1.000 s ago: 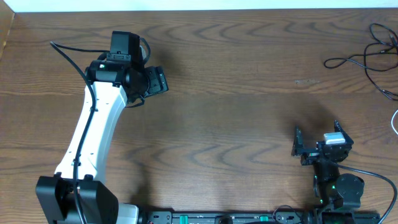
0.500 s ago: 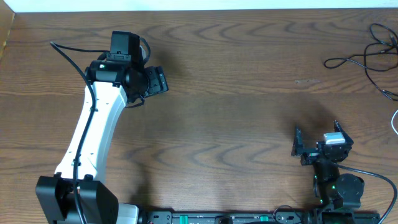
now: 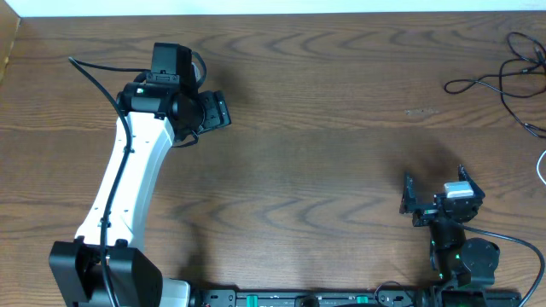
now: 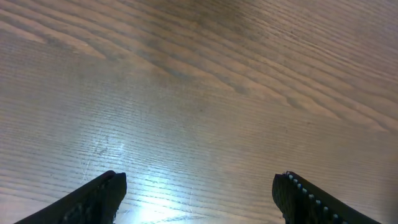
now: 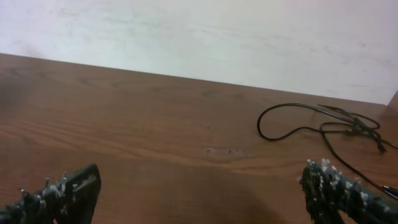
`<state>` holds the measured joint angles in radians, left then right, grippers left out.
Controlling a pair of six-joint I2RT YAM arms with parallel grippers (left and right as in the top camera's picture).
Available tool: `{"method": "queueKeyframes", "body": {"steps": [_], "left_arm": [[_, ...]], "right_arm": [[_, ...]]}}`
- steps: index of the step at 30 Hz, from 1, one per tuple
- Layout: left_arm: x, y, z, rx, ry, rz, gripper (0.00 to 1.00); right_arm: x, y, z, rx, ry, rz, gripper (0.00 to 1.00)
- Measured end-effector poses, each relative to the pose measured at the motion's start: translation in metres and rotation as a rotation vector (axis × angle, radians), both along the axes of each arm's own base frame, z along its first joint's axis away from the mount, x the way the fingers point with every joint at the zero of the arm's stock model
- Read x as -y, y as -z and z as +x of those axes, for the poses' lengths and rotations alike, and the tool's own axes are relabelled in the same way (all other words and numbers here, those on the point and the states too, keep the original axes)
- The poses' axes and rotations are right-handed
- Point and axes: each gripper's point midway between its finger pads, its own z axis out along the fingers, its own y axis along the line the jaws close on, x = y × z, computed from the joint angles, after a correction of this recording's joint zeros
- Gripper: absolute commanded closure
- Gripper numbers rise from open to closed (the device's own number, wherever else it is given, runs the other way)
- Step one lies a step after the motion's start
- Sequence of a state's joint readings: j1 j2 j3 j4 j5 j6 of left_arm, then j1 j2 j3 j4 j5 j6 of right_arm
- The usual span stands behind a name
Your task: Untangle cables
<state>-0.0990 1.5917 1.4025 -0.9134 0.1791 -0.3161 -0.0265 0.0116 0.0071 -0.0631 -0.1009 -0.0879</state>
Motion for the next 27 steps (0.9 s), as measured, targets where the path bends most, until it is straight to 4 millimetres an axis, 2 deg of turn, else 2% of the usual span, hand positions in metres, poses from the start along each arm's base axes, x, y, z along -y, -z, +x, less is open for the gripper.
{"method": "queueKeyframes", "body": {"steps": [3, 6, 7, 8, 10, 12, 15, 17, 21, 24, 27], "left_arm": [[-0.004, -0.002, 0.001, 0.014, -0.002, 0.021, 0.19], [-0.006, -0.014, 0.006, 0.111, -0.008, 0.031, 0.19], [-0.008, -0.025, 0.011, 0.202, -0.014, 0.031, 0.19], [-0.008, -0.03, 0.009, 0.231, -0.017, 0.03, 0.19], [-0.01, -0.054, 0.009, 0.403, -0.012, 0.027, 0.19], [-0.011, -0.068, 0.002, 0.533, -0.003, 0.029, 0.19], [-0.017, -0.08, -0.023, 0.712, 0.016, 0.053, 0.19], [-0.025, -0.08, -0.038, 0.806, 0.014, 0.077, 0.19], [-0.047, -0.064, -0.069, 0.915, -0.034, 0.124, 0.19], [-0.059, -0.051, -0.087, 0.98, -0.073, 0.152, 0.19], [-0.063, -0.041, -0.097, 1.039, -0.073, 0.182, 0.19]], "right_arm": [[0.0, 0.0, 0.0, 0.0, 0.0, 0.0, 0.01], [0.0, 0.0, 0.0, 0.0, 0.0, 0.0, 0.01], [0.0, 0.0, 0.0, 0.0, 0.0, 0.0, 0.01], [0.0, 0.0, 0.0, 0.0, 0.0, 0.0, 0.01], [0.0, 0.0, 0.0, 0.0, 0.0, 0.0, 0.01], [0.0, 0.0, 0.0, -0.001, -0.001, 0.0, 0.01], [-0.001, 0.0, 0.0, 0.0, -0.003, 0.0, 0.01], [0.0, 0.0, 0.0, 0.001, -0.003, 0.0, 0.01], [-0.001, 0.0, 0.0, 0.0, -0.003, 0.0, 0.01], [-0.001, 0.0, 0.0, 0.0, -0.003, 0.0, 0.01], [-0.001, 0.0, 0.0, 0.0, -0.003, 0.0, 0.01]]}}
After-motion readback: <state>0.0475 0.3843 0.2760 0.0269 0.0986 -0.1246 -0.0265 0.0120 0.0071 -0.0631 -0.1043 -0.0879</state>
